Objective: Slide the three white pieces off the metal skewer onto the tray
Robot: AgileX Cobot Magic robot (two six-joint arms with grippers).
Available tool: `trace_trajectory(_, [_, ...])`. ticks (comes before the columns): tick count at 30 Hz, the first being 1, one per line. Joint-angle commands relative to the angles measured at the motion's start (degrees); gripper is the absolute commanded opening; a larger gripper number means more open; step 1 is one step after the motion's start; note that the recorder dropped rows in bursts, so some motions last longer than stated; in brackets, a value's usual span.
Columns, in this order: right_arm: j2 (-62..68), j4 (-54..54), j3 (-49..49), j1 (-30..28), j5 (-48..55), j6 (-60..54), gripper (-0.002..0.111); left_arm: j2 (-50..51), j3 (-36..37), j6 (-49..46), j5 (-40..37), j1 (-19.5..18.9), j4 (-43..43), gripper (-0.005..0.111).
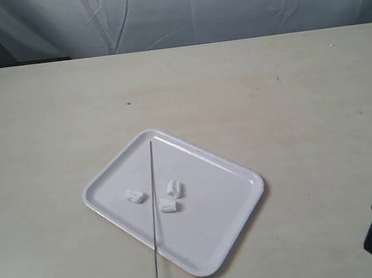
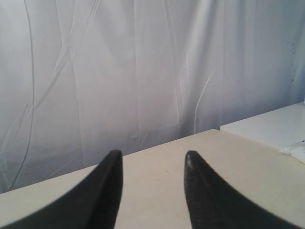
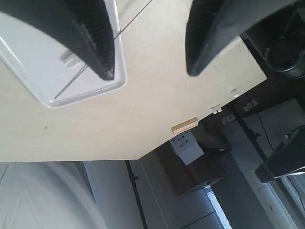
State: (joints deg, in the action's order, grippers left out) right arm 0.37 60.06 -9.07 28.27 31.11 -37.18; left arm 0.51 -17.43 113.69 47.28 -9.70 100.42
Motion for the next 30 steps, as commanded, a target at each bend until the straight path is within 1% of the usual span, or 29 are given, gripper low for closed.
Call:
trace_trajectory(1, [-0.4, -1.2, 0.2, -0.2, -0.4, -1.1, 0.045, -0.5, 0.3, 0.1, -0.8, -0.1, -0.5, 0.041])
trace_trajectory(3, [-0.4, -5.2, 0.2, -1.1, -3.9, -3.9, 0.045, -0.5, 0.3, 0.1, -0.9, -0.1, -1.6, 0.040])
trace_trajectory(4, [-0.4, -6.2, 0.2, -3.0, -6.0, -4.0, 0.045, -0.5, 0.3, -0.5, -1.5, -0.1, -3.2, 0.039])
trace_trajectory(6, [-0.4, -7.0, 0.2, -7.4, -9.1, -4.0, 0.045, -0.5, 0.3, -4.2, -5.2, -0.1, -9.0, 0.028])
trace_trajectory(7, [-0.4, -8.8, 0.2, -9.7, -10.5, -4.0, 0.045, -0.5, 0.3, -7.6, -6.9, -0.1, -13.0, 0.021])
trace_trajectory(10, [-0.4, -19.3, 0.2, -13.6, -11.8, -4.0, 0.045, -0.5, 0.3, -21.0, -14.5, -0.1, -26.3, -0.001])
trace_trajectory(11, [-0.4, -22.7, 0.2, -14.4, -11.8, -4.0, 0.045, -0.5, 0.3, -27.9, -16.7, -0.1, -32.2, 0.000])
trace_trajectory(14, [-0.4, -30.7, 0.5, -15.5, -12.0, 0.3, 0.045, -0.5, 0.3, -40.6, -24.0, -0.1, -45.2, 0.000])
trace_trajectory(16, [-0.4, -35.6, 1.9, -15.6, -12.7, 6.4, 0.045, -0.5, 0.3, -48.1, -28.0, -0.1, -53.6, 0.000])
trace_trajectory(18, [-0.4, -38.7, 3.7, -15.6, -13.6, 13.0, 0.045, -0.5, 0.3, -58.4, -32.1, -0.1, -63.2, 0.000])
trace_trajectory(19, [-0.4, -40.8, 5.6, -15.6, -14.7, 17.9, 0.045, -0.5, 0.3, -64.8, -34.4, -0.1, -69.8, 0.000])
trace_trajectory(20, [-0.4, -42.7, 6.9, -15.6, -15.3, 21.6, 0.045, -0.5, 0.3, -72.4, -37.1, -0.1, -79.6, 0.000])
trace_trajectory(21, [-0.4, -44.9, 8.4, -15.6, -15.6, 25.3, 0.045, -0.5, 0.1, -79.4, -40.0, -0.1, -86.7, 0.000])
trace_trajectory(23, [-0.4, -52.5, 9.1, -15.6, -15.6, 35.4, 0.045, -0.5, -0.6, -98.3, -47.6, -0.1, -105.2, 0.000])
trace_trajectory(25, [-0.4, -59.0, 9.1, -15.6, -13.3, 41.2, 0.045, -0.5, -0.9, -115.3, -54.4, -0.1, -117.5, 0.000])
trace_trajectory(26, [-0.4, -60.9, 9.1, -15.6, -13.3, 41.5, 0.045, -0.5, -0.9, -121.7, -58.5, -0.1, -120.8, 0.000])
trace_trajectory(27, [-0.4, -62.2, 9.1, -15.6, -13.3, 41.5, 0.045, -0.5, -0.9, -124.7, -62.5, -0.1, -122.7, 0.000])
trace_trajectory(30, [-0.4, -63.5, 9.1, -16.7, -13.1, 41.5, 0.045, -0.5, -0.9, -124.5, -70.3, -0.1, -122.9, 0.000])
